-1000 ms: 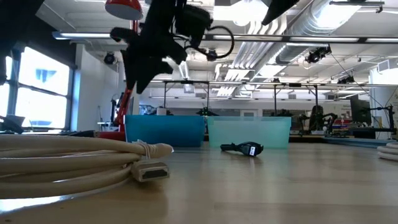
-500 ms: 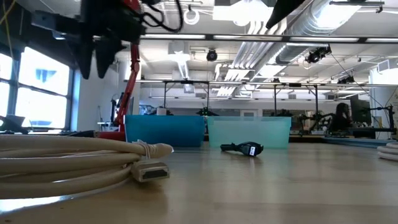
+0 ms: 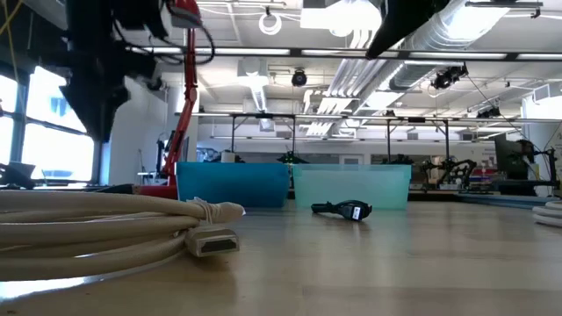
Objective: Pick & Place USB Port
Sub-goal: Put the black USB cable into the green bin
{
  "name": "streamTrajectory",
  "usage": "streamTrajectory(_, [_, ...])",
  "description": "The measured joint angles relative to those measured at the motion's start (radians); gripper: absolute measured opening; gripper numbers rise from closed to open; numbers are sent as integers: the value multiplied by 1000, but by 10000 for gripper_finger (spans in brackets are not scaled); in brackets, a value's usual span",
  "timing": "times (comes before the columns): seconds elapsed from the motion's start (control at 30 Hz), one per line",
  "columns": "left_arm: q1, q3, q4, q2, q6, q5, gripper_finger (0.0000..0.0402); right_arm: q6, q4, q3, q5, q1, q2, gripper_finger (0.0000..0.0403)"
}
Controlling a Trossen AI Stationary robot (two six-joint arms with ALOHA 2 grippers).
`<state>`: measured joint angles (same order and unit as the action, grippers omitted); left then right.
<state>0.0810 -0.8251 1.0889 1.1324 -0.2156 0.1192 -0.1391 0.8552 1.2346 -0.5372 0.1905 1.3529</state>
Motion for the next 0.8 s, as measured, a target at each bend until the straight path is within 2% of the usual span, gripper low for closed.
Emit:
streamTrajectory(0.2, [57,104,-112,-2,-25,-22,154,9,-39,0,18,0,0,183])
streamTrajectory(0.47, [57,175,-234,-2,44,-31,154,9,-59,0,32,0,0,183])
streamTrajectory(0.8, [57,202,-309,-2,54,134,154,8,-66,0,32,0,0,183])
